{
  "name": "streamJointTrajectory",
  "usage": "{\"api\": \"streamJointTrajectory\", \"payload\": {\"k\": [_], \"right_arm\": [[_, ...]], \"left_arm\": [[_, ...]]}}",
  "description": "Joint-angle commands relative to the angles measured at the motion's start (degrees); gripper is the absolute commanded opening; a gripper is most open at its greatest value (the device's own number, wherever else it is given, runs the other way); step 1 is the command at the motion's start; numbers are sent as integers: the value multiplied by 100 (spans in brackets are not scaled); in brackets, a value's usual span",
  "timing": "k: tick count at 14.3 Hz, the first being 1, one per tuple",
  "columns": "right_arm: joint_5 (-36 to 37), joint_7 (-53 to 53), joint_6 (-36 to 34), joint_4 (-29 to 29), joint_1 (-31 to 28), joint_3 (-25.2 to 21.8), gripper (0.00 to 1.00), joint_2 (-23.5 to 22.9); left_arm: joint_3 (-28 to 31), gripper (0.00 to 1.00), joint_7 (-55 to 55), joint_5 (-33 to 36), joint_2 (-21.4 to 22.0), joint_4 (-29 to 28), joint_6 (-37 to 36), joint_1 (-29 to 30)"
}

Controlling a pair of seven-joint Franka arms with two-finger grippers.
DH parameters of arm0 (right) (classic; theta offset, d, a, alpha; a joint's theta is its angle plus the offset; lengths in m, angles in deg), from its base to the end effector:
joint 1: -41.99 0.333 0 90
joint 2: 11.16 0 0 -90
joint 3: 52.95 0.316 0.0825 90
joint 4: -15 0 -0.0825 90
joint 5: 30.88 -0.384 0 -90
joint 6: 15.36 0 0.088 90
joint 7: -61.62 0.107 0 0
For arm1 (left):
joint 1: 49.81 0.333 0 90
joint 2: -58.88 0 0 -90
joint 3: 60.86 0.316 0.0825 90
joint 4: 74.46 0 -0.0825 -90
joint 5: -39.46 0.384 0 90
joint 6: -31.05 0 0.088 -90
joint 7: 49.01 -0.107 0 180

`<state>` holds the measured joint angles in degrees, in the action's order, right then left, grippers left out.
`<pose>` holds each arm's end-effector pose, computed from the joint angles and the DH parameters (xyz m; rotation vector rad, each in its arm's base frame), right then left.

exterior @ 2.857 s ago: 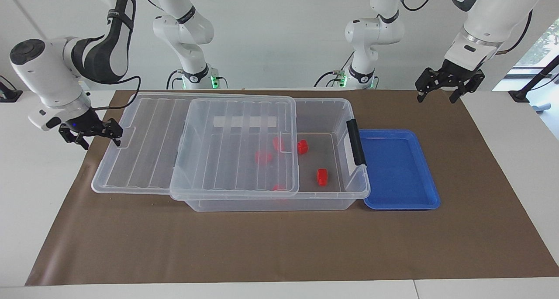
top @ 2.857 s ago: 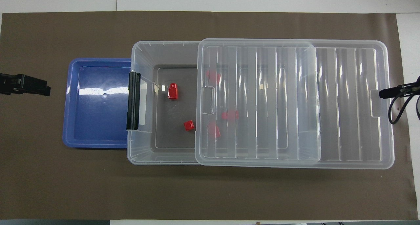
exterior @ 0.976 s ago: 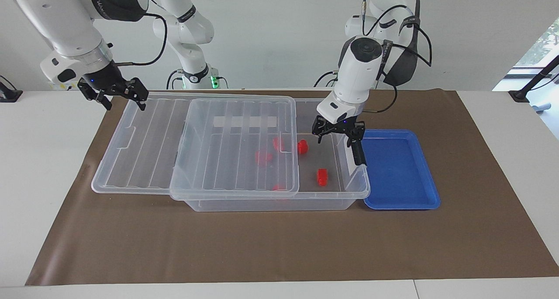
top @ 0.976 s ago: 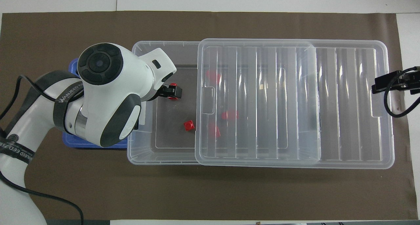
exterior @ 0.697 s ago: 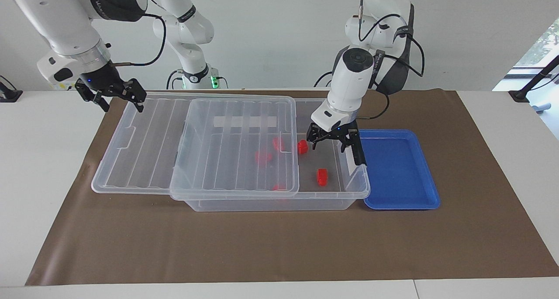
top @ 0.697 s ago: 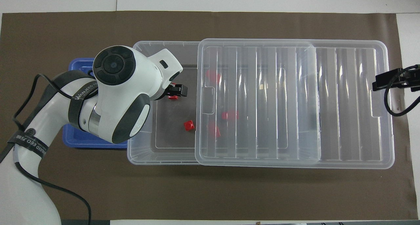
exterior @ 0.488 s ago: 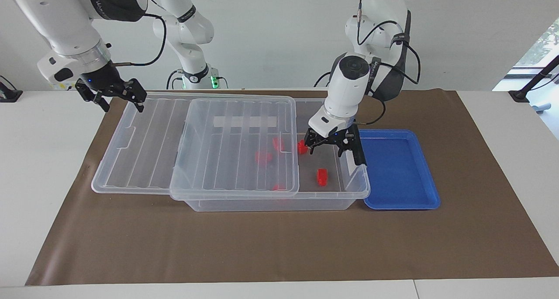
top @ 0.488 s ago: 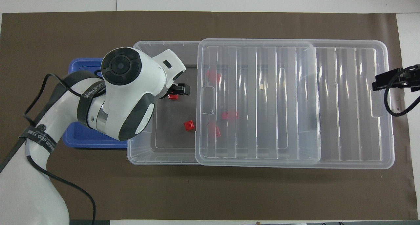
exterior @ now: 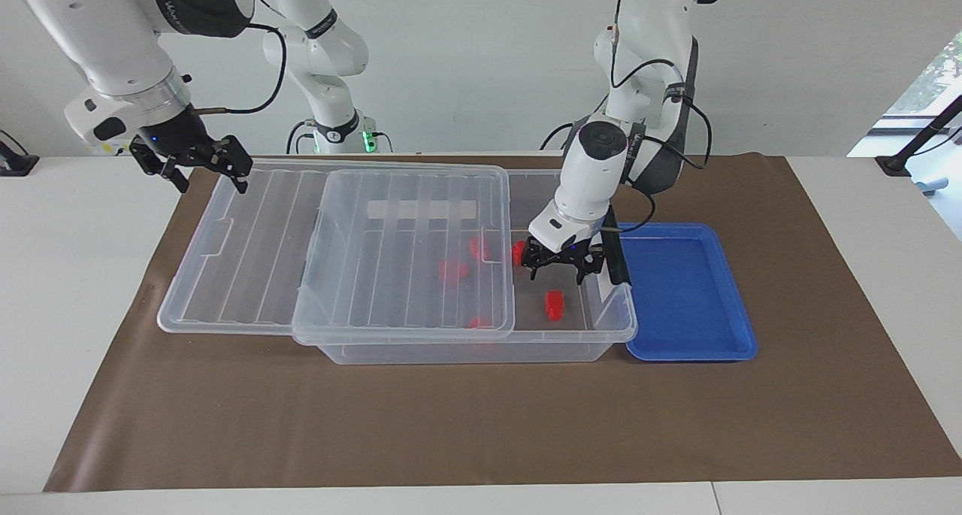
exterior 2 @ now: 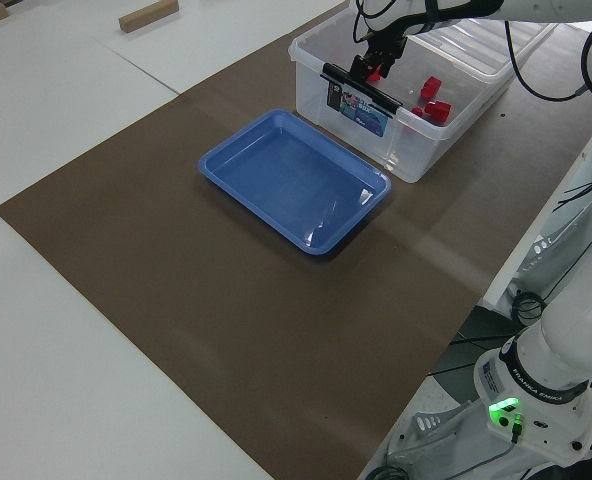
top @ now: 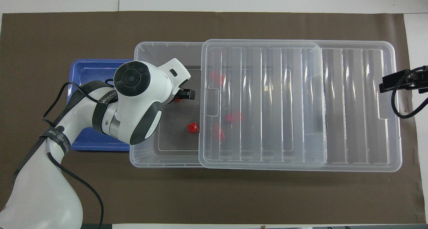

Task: Place red block in blue tray from box
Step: 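Grasp the red block with the left gripper and lift it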

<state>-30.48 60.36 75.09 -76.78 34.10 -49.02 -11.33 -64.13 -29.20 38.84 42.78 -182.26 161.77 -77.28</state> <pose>0.5538 -0.0391 0.6089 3.1349 -0.0736 -0.0415 0.5439 -0.3214 0.3725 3.0525 -0.2770 0.1498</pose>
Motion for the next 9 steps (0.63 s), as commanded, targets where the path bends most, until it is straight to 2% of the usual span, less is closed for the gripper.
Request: {"api": "streamJointTrajectory", "payload": {"k": [1, 4, 9], "right_arm": [[66, -59, 51, -112, -29, 20, 100, 70], [66, -59, 51, -112, -29, 20, 100, 70], [66, -51, 42, -112, -29, 20, 100, 70]], "left_arm": [[72, 100, 112, 44, -200, -56, 252, -83], [72, 100, 225, 44, -402, -65, 453, -83], [81, 99, 296, 44, -437, -223, 691, -74]]}}
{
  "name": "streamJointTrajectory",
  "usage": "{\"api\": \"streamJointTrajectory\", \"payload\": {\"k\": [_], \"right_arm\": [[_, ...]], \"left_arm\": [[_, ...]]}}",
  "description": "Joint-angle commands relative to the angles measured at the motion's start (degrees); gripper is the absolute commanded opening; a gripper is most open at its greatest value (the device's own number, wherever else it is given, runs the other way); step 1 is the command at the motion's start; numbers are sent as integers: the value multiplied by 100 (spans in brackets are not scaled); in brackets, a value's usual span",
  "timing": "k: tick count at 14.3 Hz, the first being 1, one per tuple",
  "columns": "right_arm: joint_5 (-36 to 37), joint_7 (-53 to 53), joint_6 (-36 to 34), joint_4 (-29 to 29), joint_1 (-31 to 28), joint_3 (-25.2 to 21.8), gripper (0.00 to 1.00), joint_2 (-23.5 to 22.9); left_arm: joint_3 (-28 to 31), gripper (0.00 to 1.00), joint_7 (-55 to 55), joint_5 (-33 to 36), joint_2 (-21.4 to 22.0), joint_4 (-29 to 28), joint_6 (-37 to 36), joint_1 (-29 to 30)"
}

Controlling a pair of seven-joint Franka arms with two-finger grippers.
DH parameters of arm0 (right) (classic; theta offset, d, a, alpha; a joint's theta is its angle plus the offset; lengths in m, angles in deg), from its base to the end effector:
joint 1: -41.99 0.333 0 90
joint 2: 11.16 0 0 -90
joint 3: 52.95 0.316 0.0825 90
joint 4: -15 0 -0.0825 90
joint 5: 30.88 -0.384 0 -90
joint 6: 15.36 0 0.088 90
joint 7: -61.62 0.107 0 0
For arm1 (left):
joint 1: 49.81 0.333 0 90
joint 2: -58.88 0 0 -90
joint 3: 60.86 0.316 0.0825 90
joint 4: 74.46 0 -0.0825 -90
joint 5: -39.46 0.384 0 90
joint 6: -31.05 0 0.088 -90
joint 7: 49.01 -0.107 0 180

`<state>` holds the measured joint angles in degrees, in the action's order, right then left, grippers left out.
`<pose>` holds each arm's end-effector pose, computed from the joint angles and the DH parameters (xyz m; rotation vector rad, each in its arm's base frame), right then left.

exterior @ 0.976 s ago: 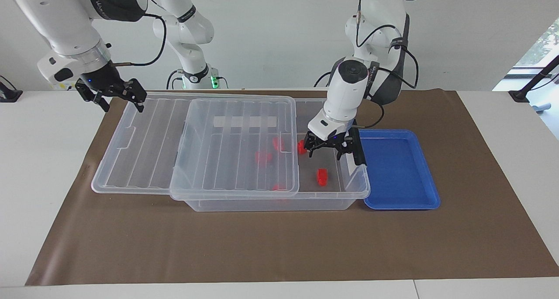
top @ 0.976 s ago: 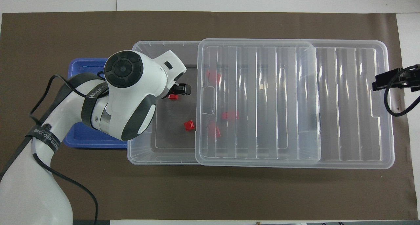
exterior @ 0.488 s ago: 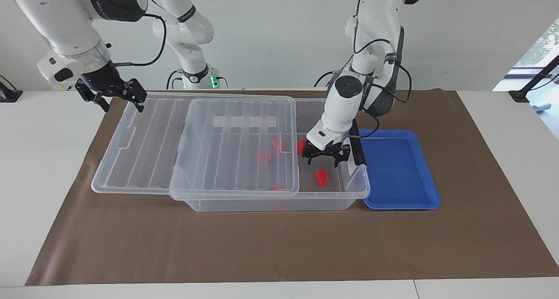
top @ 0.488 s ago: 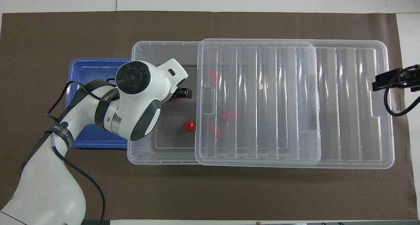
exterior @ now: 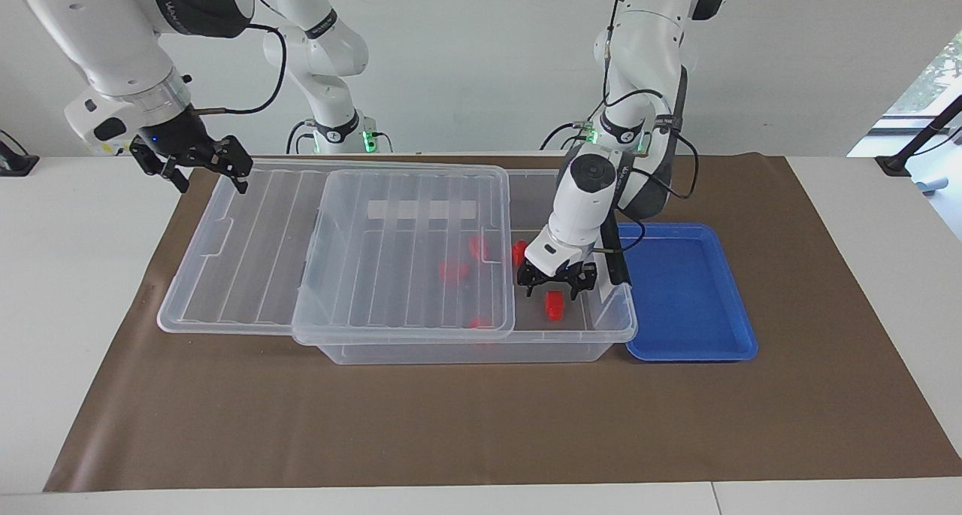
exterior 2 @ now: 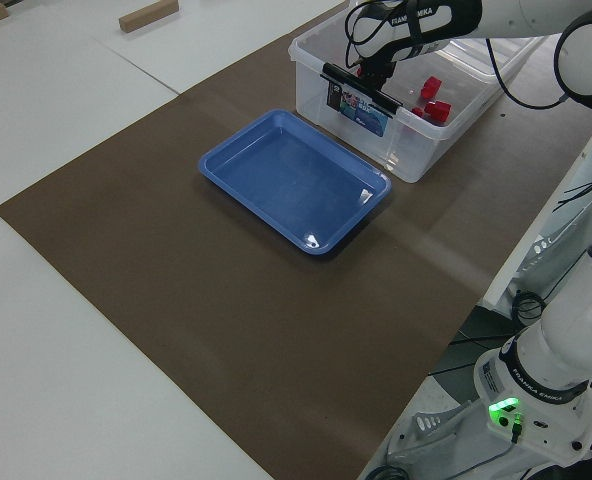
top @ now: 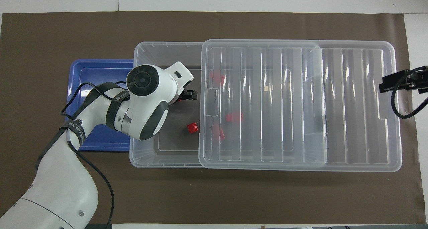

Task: Place red block in blue tray from box
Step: 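Grasp the red block with the left gripper and lift it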

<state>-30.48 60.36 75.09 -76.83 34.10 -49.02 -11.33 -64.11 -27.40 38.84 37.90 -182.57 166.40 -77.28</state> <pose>0.5538 -0.0391 0.6085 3.1349 -0.0736 -0.0428 0.5507 -0.3248 0.3240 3.0569 -0.2249 0.1321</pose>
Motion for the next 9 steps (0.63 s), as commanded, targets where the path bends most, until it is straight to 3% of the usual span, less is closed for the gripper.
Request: {"api": "streamJointTrajectory", "payload": {"k": [1, 7, 8, 9], "right_arm": [[66, -59, 43, -107, -29, 20, 100, 70], [66, -59, 43, -107, -29, 20, 100, 70], [66, -51, 43, -107, -29, 20, 100, 70], [66, -59, 43, -107, -29, 20, 100, 61]], "left_arm": [[79, 99, 116, 44, 42, -236, 298, -74], [96, 94, 116, 44, -2, -315, 395, -30], [96, 81, 133, 44, 6, -307, 395, -30], [114, 43, 220, 44, 6, -298, 387, -30]]}}
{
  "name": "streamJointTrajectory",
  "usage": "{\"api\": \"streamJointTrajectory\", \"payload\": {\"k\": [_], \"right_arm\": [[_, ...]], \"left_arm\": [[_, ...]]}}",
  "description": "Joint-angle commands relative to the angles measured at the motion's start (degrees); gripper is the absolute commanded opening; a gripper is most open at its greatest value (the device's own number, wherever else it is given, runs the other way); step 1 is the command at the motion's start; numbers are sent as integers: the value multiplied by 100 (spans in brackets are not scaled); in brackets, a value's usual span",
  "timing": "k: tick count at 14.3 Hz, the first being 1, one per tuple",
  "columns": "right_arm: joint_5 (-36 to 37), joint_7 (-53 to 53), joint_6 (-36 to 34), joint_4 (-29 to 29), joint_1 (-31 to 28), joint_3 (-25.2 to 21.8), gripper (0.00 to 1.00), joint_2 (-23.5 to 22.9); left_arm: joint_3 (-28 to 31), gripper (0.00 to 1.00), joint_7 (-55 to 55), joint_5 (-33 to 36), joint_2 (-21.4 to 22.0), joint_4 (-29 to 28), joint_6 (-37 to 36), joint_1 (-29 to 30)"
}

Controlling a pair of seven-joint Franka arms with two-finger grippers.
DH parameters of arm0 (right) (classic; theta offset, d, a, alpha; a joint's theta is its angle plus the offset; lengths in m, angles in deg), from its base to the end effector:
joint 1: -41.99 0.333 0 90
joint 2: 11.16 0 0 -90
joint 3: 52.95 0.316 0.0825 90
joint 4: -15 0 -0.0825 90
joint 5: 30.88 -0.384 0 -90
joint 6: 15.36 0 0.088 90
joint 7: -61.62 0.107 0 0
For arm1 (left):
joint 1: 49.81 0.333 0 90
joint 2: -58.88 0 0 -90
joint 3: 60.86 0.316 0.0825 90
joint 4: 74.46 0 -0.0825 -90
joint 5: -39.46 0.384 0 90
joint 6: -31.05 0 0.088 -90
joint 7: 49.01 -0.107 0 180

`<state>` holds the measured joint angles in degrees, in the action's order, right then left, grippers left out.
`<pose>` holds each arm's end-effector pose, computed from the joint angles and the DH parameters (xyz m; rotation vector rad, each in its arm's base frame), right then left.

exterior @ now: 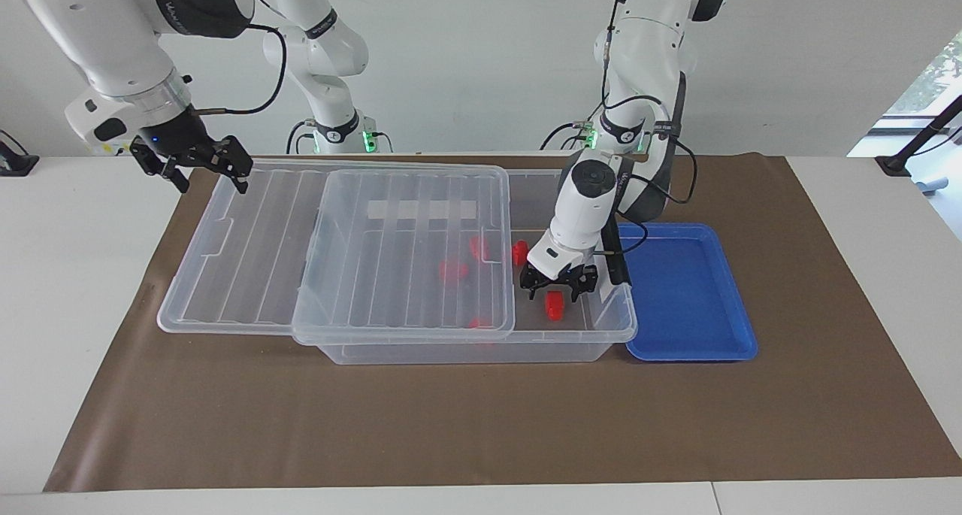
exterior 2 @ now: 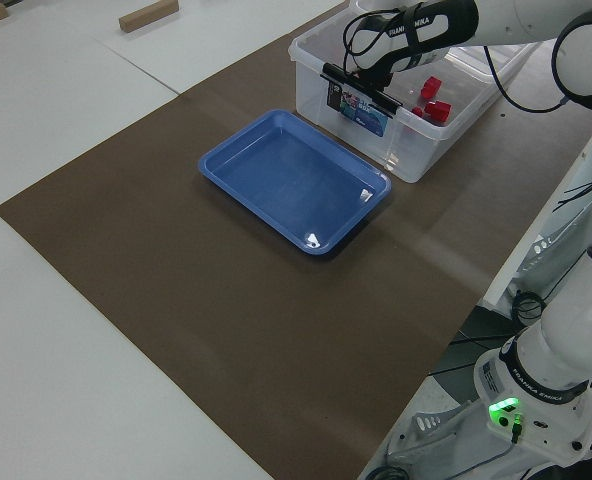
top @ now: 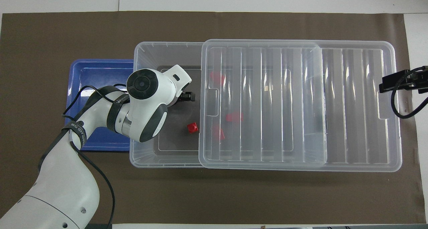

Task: Place red block in blue tray from box
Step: 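Grasp the red block with the left gripper and lift it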

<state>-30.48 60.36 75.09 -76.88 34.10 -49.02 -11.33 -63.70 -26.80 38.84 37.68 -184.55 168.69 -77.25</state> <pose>0.5537 -0.0391 0.6081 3.1349 -0.0736 -0.0442 0.5479 -0.3180 0.3100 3.0602 -0.1975 0.1358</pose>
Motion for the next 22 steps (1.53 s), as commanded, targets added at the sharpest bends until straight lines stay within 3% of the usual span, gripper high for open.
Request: {"api": "streamJointTrajectory", "payload": {"k": [1, 2, 8, 15, 22], "right_arm": [[66, -51, 43, -102, -29, 20, 100, 61], [66, -59, 43, -102, -29, 20, 100, 61], [66, -51, 34, -102, -29, 20, 100, 70], [66, -24, -36, -102, -29, 46, 100, 70], [66, -42, -142, -102, -29, 3, 100, 79]], "left_arm": [[82, 11, 283, 44, 28, -100, 166, -16], [82, 0, 311, 44, 28, -100, 157, -16], [91, 0, 320, 79, 124, -38, -35, -77], [91, 0, 293, 80, 1082, 374, -1722, -16], [135, 0, 241, 88, 1548, 515, -2330, 221]]}}
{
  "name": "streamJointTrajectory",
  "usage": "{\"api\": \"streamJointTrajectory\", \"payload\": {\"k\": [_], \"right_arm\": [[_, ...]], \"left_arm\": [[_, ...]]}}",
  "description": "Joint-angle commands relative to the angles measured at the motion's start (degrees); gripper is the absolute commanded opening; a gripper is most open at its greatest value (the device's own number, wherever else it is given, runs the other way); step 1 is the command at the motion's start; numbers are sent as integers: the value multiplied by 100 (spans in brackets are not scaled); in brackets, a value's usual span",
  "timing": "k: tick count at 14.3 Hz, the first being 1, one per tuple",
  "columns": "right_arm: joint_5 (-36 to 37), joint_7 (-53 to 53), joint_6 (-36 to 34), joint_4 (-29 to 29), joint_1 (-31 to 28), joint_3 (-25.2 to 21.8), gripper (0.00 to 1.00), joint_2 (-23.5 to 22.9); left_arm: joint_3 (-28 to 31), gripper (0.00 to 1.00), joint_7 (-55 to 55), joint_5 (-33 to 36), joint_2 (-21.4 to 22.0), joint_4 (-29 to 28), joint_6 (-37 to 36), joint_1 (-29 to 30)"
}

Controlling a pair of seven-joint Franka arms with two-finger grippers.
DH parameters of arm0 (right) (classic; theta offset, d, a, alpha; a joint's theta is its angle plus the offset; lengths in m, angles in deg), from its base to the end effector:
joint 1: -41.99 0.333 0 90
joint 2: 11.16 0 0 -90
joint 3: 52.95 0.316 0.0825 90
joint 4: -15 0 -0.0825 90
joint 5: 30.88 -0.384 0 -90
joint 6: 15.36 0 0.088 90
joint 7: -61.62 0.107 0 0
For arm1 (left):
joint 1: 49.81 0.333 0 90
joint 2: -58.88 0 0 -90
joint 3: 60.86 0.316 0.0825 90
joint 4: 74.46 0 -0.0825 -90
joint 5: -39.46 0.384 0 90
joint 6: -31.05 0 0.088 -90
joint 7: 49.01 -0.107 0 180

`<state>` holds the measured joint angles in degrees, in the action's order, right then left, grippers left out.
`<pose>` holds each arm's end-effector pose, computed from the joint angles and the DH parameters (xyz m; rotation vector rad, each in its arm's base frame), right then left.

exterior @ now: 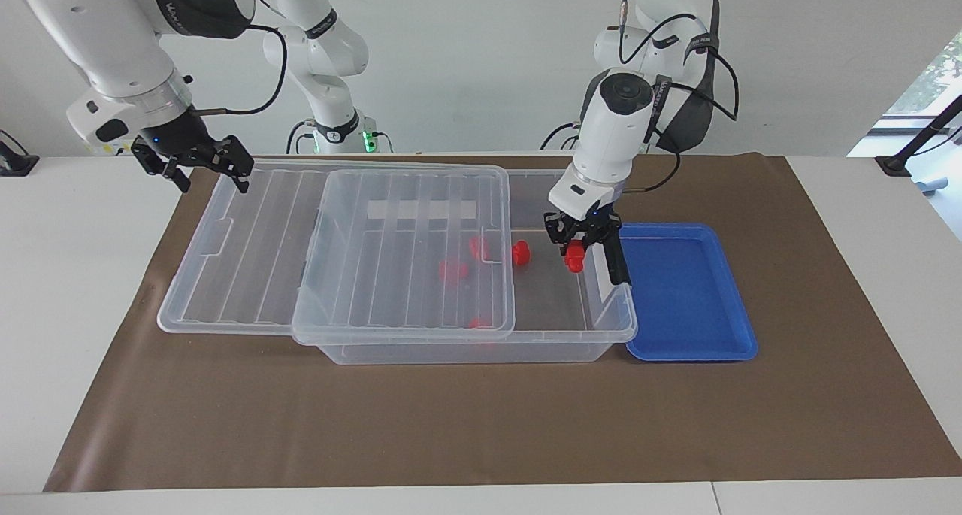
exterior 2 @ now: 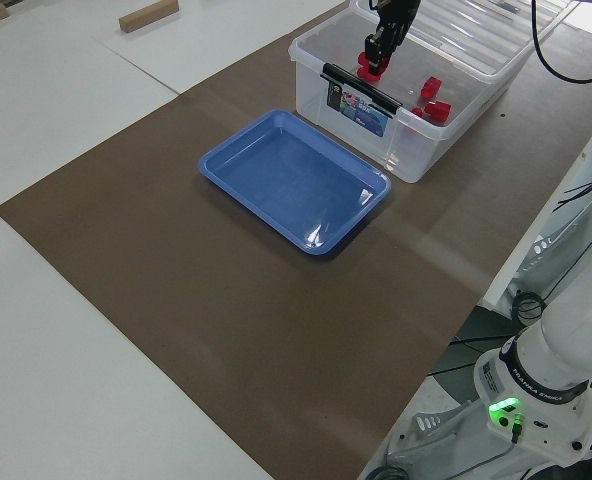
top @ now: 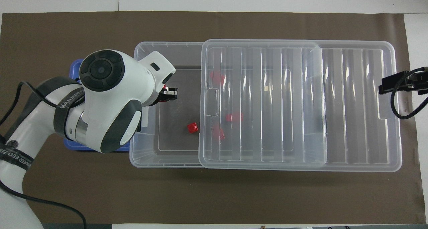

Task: Place red block in blue tray from box
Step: 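Carry the red block over the blue tray with the left gripper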

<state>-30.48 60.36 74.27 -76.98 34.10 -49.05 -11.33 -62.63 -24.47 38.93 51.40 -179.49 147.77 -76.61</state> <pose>0.5521 -0.0393 0.6060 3.1352 -0.0745 -0.0694 0.5313 -0.2891 0.4646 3.0945 -0.1023 0.0933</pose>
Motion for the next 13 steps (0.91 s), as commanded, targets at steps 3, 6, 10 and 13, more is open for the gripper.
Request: {"api": "streamJointTrajectory", "payload": {"k": [3, 6, 10, 13], "right_arm": [[66, -147, -33, -92, -38, -39, 89, 78], [66, -542, 10, -110, -38, -126, 23, 78], [75, -639, 299, -329, -73, -380, 0, 87], [83, -1251, 966, -758, -82, -1004, 0, 43]], "left_arm": [[28, 0, -141, 80, 300, 9, -212, 517], [28, 0, -615, 80, 362, -35, -247, 825], [19, 0, -1221, 80, 432, -236, -116, 1281], [28, 0, -1687, 80, 415, -815, 743, 1598]]}}
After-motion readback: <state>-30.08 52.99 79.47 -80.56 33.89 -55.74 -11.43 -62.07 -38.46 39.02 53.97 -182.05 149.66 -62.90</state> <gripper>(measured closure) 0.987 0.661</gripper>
